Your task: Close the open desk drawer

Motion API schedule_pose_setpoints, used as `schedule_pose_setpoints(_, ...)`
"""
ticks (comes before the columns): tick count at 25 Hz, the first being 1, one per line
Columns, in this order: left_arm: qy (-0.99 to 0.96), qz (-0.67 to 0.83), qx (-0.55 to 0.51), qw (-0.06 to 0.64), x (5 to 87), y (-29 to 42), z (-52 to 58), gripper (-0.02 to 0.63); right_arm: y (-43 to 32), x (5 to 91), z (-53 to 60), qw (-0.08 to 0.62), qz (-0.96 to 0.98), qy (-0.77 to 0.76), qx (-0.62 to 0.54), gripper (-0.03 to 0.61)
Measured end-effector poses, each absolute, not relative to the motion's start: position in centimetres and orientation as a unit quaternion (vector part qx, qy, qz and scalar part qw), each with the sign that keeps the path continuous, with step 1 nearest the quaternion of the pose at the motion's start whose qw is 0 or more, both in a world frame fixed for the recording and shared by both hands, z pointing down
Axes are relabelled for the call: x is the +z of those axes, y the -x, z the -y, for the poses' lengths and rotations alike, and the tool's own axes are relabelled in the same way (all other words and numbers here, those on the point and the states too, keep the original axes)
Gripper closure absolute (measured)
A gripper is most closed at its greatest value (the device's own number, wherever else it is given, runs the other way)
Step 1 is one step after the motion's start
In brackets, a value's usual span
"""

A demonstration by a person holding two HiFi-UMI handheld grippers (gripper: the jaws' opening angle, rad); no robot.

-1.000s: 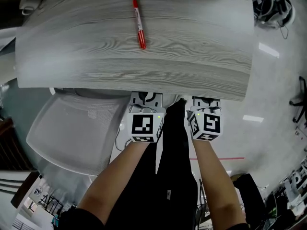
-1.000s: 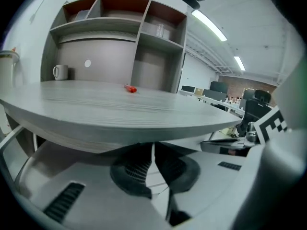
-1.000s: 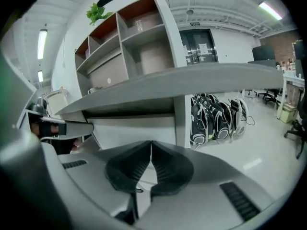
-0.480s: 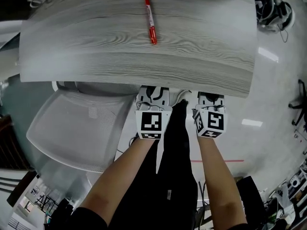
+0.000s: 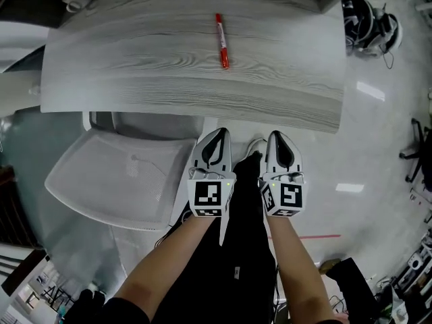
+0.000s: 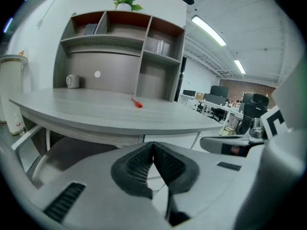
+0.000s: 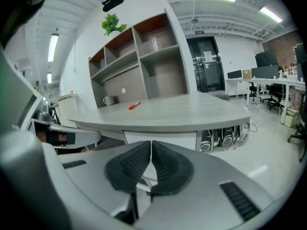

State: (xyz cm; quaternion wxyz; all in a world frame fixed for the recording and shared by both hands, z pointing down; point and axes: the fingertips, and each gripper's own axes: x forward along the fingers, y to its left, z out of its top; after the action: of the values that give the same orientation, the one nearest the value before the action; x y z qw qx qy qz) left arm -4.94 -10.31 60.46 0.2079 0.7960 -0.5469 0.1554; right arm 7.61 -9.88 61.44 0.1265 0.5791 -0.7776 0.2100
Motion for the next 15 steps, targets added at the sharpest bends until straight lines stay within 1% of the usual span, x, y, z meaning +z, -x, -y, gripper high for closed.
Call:
schedule_pose_setpoints(7, -0.808, 0.542, 0.138, 0.187, 52.7, 6.1, 7.4, 0.601, -6.4, 52.6, 6.8, 0.104, 0.79, -0.579, 0.175, 0.558)
schedule_pose_setpoints(15, -0.83, 0.528, 0.109, 0.146, 41.0, 7.6, 5.6, 0.602, -5.2, 41.5, 3.8, 0.094, 0.797, -0.578, 0.146, 0.561)
